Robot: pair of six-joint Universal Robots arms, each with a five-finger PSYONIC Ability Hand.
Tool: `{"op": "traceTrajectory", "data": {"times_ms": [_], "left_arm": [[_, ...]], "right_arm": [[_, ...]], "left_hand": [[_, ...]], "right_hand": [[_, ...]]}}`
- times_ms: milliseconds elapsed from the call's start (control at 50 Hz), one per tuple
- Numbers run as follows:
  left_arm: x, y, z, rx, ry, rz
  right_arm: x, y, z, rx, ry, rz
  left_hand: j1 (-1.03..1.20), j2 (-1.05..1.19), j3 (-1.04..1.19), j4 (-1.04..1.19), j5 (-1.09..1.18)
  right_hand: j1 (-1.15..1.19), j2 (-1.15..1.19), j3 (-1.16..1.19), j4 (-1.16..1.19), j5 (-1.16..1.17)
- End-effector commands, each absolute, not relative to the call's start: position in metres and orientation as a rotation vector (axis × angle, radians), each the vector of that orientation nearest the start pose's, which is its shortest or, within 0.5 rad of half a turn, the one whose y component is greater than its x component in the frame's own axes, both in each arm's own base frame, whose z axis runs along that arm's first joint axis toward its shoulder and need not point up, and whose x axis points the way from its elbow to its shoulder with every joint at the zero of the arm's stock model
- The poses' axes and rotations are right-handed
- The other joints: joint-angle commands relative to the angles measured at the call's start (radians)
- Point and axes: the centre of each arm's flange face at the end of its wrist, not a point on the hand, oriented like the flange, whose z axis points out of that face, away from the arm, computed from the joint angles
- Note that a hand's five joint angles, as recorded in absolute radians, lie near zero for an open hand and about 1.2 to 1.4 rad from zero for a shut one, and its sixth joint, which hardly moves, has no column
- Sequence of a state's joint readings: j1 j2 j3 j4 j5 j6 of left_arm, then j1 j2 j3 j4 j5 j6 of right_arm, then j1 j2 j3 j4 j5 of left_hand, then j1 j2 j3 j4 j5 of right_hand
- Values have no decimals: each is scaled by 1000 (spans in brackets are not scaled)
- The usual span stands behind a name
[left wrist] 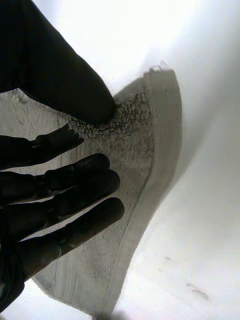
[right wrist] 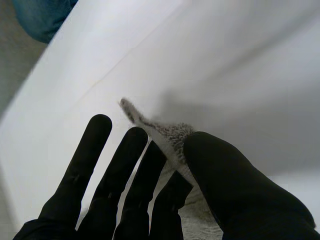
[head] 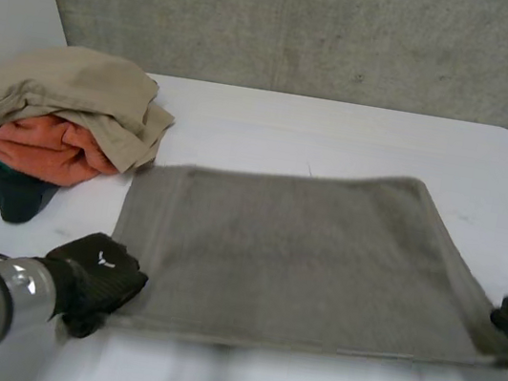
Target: Fold the laundry.
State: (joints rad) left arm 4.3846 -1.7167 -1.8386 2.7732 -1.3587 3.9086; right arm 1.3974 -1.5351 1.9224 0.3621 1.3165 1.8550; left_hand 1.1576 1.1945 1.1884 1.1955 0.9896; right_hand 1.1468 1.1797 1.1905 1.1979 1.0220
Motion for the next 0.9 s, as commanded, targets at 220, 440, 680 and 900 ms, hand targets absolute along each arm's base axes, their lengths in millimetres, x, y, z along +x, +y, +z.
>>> {"op": "traceTrajectory", "data": {"times_ms": [220, 440, 680, 900], "left_arm": [[-238, -244, 196, 1468, 2300, -1472], [-282, -359, 274, 1178, 1860, -2032], [-273, -386, 444, 475, 1439, -2841], [-273, -409, 401, 442, 1639, -2791]], "right_arm": [[131, -288, 184, -1686, 2607, -1640], [177, -386, 227, -1276, 2384, -2423], [189, -416, 404, -274, 1564, -3135], [208, -420, 364, -487, 1718, -2993]], "left_hand": [[239, 202, 208, 201, 232], [239, 202, 208, 201, 232], [239, 202, 208, 201, 232], [239, 202, 208, 201, 232]], "right_hand": [[249, 217, 206, 198, 200], [249, 217, 206, 198, 200], [249, 217, 206, 198, 200], [249, 217, 206, 198, 200]]}}
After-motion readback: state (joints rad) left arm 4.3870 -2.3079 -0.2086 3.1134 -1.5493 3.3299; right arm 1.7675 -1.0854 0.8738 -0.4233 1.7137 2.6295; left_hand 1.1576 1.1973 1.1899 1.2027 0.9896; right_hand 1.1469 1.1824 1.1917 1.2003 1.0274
